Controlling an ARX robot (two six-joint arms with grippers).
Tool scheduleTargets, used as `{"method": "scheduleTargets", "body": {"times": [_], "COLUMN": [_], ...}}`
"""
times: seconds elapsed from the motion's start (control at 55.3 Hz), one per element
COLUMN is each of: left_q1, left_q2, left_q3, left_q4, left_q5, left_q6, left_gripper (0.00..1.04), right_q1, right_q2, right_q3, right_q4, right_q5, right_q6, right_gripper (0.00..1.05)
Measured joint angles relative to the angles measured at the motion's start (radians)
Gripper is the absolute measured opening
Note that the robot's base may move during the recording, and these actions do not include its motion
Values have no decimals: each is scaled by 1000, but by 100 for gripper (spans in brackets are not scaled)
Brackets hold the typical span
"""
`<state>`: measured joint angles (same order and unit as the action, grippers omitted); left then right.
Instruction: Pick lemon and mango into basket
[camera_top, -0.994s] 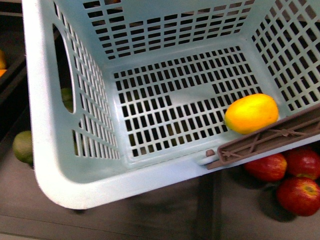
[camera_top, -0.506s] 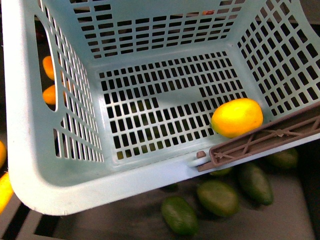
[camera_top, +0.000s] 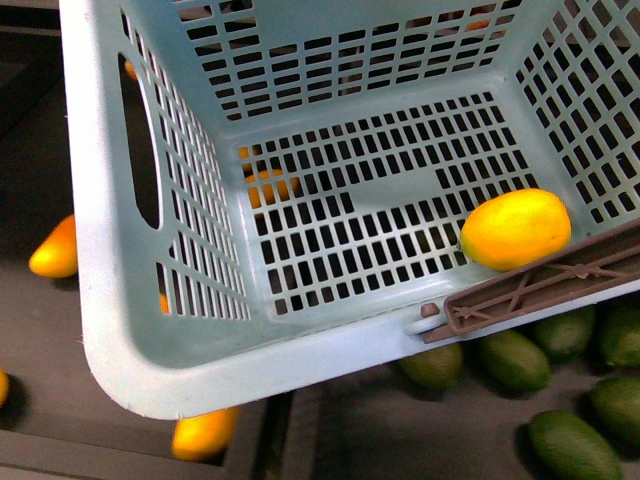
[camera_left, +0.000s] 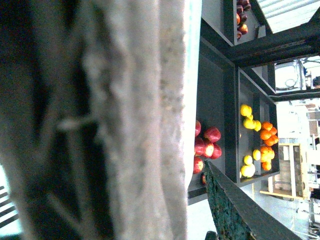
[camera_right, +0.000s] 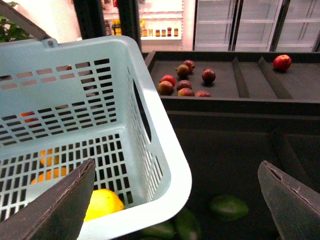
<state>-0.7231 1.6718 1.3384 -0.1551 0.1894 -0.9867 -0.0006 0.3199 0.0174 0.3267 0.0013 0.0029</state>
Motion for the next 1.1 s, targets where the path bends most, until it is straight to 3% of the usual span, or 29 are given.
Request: {"method": "scheduleTargets", "body": {"times": [1.103], "left_q1": [0], "left_q2": [0], "left_q3": [0], "left_q4": [1], "left_q5": [-4], "left_q6": [2], "left_gripper": [28], "right_q1": [0], "right_q2": [0], "right_q3": [0], "right_q4": [-1], "right_q5": [-2], "right_q6": [0], "right_gripper": [96]}}
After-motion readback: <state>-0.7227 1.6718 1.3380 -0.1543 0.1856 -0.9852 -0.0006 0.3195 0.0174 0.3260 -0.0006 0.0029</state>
